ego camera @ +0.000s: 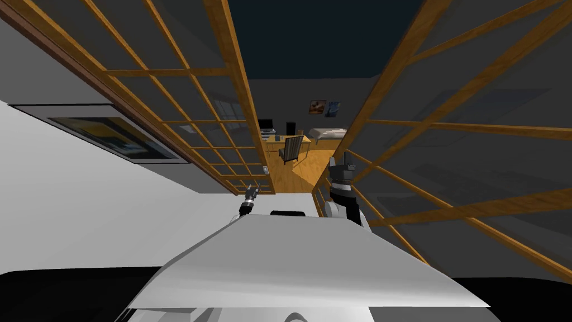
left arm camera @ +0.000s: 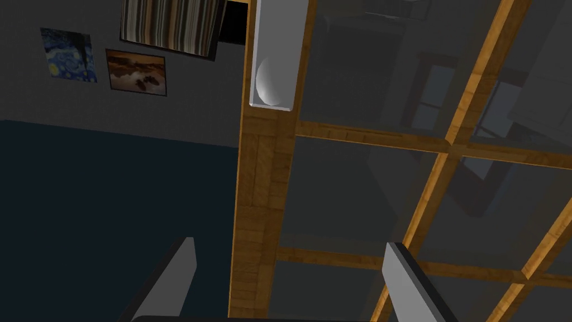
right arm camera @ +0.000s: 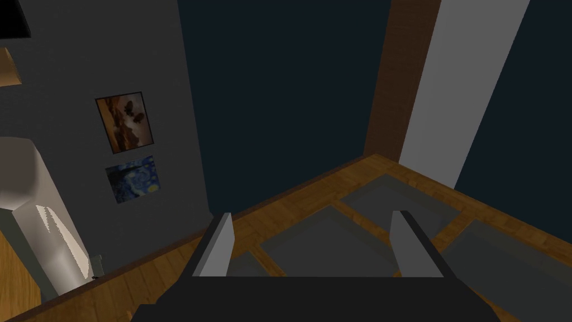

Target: Pull the door open

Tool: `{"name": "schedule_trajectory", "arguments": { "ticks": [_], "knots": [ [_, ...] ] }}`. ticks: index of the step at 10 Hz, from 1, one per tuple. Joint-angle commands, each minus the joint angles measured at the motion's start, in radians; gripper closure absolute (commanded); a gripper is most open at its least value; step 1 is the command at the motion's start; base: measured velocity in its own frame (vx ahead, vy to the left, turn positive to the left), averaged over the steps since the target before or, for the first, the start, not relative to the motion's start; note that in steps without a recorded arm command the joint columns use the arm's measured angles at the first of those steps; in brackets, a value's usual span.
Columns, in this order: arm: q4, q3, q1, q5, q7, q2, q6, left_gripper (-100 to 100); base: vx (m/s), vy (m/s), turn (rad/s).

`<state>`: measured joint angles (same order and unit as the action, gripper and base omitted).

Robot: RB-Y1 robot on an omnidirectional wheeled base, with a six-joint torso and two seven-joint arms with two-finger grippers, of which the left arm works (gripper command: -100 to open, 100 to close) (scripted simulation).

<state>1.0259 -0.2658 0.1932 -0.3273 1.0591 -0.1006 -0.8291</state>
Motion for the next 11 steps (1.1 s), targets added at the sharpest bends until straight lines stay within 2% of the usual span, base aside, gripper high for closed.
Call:
{"name": "schedule_trajectory", "arguments": {
  "ticks": [1, 7, 8, 11],
  "knots": [
    [-0.037, -0.009, -0.012, -0.007, 0.036, 0.002, -0.009, -100, 0.117, -0.006, -0.060],
    [-0.133, -0.034, -0.037, -0.027, 0.132, 0.009, -0.034, -100, 0.116, -0.002, -0.052],
    [-0.116, -0.030, -0.031, -0.026, 0.121, 0.010, -0.027, -100, 0.046, 0.003, -0.006],
    [-0.149, -0.057, -0.028, -0.006, 0.116, -0.016, -0.049, -100, 0.196, -0.014, -0.115]
  ]
}}
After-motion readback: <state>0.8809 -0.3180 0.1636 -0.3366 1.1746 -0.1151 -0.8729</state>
